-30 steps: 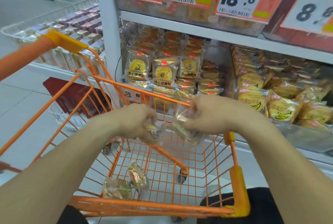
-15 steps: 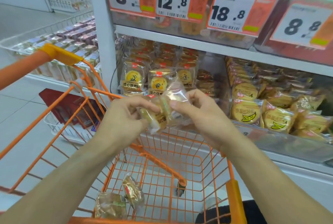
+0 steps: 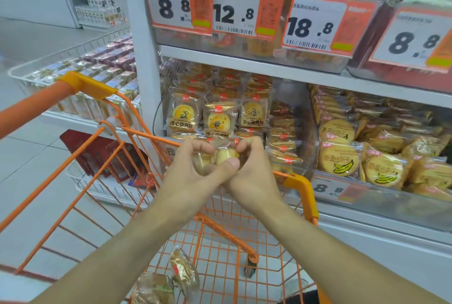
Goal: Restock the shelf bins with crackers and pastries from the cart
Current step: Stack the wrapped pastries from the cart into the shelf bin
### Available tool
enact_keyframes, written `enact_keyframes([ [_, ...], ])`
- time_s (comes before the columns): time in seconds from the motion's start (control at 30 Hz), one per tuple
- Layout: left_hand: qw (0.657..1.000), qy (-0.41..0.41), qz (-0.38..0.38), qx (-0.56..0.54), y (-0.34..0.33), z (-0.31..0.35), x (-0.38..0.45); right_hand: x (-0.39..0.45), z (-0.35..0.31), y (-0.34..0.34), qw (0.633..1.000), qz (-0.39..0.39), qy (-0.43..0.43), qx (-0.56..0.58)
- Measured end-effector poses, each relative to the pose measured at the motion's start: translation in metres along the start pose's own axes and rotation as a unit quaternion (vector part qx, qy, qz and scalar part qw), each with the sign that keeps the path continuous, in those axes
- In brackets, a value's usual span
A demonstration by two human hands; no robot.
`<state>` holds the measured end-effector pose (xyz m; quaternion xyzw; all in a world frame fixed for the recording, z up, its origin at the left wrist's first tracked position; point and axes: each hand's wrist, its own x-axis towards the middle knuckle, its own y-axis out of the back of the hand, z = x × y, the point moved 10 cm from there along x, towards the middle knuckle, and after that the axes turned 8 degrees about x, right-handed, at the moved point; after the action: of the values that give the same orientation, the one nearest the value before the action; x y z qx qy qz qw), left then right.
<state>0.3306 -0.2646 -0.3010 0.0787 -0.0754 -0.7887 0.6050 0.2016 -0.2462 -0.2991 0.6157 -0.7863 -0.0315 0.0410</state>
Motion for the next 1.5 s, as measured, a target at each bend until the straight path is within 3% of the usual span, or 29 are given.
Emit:
enact_keyframes([
  [0.17,0.99,-0.055,0.104,0.072,0.017,0.015,-0.003,-0.007,-0.022,-0.013,0.991,-0.023,0.087,-0.104],
  [0.3,0.989,-0.026,0.142,0.031,0.037,0.016,-0.001,-0.015,-0.029,-0.025,0.973,-0.176,0.091,-0.12],
  [0.37,0.992,-0.004,0.123,0.012,0.04,0.013,0.004,-0.014,-0.026,-0.019,0.972,-0.21,0.062,-0.082],
  [0.47,0.994,0.032,0.077,-0.07,0.034,0.007,0.008,-0.004,-0.009,-0.004,0.985,-0.163,-0.04,0.027],
  [0.57,0.991,0.056,0.03,-0.121,0.02,-0.002,0.012,-0.011,0.007,-0.019,0.955,-0.247,-0.131,0.104],
  [0.67,0.994,0.055,-0.023,-0.092,0.006,-0.004,0.01,-0.011,0.013,-0.023,0.939,-0.29,-0.14,0.118],
  [0.77,0.996,0.015,-0.077,0.038,-0.009,-0.001,0.002,0.002,0.011,-0.01,0.963,-0.257,-0.07,0.04],
  [0.9,0.982,-0.104,-0.025,0.153,-0.016,0.021,-0.005,0.01,-0.002,0.003,0.969,-0.229,0.017,-0.089],
  [1.03,0.972,-0.16,0.015,0.173,-0.014,0.03,0.002,0.014,-0.01,0.006,0.972,-0.201,0.072,-0.101],
  [1.17,0.937,-0.21,-0.009,0.278,-0.025,0.043,0.013,0.025,-0.02,0.028,0.979,-0.121,0.124,-0.107],
  [1.3,0.882,-0.234,0.021,0.409,-0.03,0.047,0.044,0.05,-0.014,0.064,0.988,0.0,0.111,-0.108],
  [1.4,0.833,-0.237,0.087,0.492,-0.029,0.048,0.073,0.071,0.0,0.084,0.989,0.079,0.052,-0.116],
  [1.5,0.808,-0.235,0.088,0.532,-0.041,0.044,0.094,0.095,0.015,0.095,0.988,0.115,-0.026,-0.099],
])
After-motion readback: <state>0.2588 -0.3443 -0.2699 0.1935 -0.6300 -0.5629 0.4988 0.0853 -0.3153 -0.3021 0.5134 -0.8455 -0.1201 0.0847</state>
